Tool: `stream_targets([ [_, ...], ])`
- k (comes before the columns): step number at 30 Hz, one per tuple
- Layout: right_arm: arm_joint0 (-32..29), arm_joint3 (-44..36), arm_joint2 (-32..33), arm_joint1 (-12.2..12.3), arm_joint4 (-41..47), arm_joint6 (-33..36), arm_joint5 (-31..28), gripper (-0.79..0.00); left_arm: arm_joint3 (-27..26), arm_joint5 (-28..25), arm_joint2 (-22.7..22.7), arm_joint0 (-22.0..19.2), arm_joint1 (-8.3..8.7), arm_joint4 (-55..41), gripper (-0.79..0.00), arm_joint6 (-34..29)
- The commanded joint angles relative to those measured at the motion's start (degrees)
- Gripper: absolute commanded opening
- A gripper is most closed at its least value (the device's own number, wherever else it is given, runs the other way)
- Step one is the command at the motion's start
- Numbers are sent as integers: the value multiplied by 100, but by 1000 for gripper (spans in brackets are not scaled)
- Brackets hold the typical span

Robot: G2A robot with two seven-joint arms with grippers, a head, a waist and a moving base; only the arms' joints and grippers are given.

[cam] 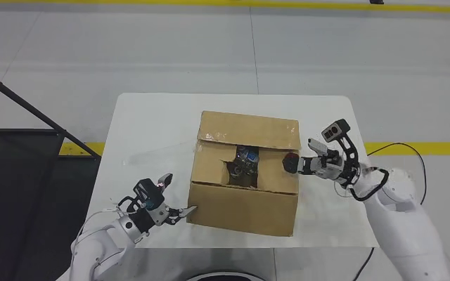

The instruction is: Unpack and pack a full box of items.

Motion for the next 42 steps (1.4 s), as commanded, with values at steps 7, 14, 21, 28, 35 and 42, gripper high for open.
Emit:
stream_targets([
  [7, 404, 408, -255, -61, -254, -234, 489, 0, 25, -1, 0, -21, 24, -52, 0, 8],
  [14, 589, 571, -341, -114, -287, -515, 581, 0, 14, 0, -3, -16, 45, -45, 0, 14],
  [21, 733, 665, -410, -160, -239, -427, 561, 0, 45, 30, -22, -29, 64, -80, 0, 42],
  [28, 808, 681, -395, -151, -432, -350, 805, 0, 80, 72, 9, -66, 77, -125, 0, 42],
  [35, 923, 797, -461, -178, -466, -350, 941, 0, 84, 109, 58, -105, 89, -142, 0, 43],
  [42, 1063, 879, -522, -244, -423, -614, 643, 0, 90, 149, 63, -108, 104, -170, 0, 38],
])
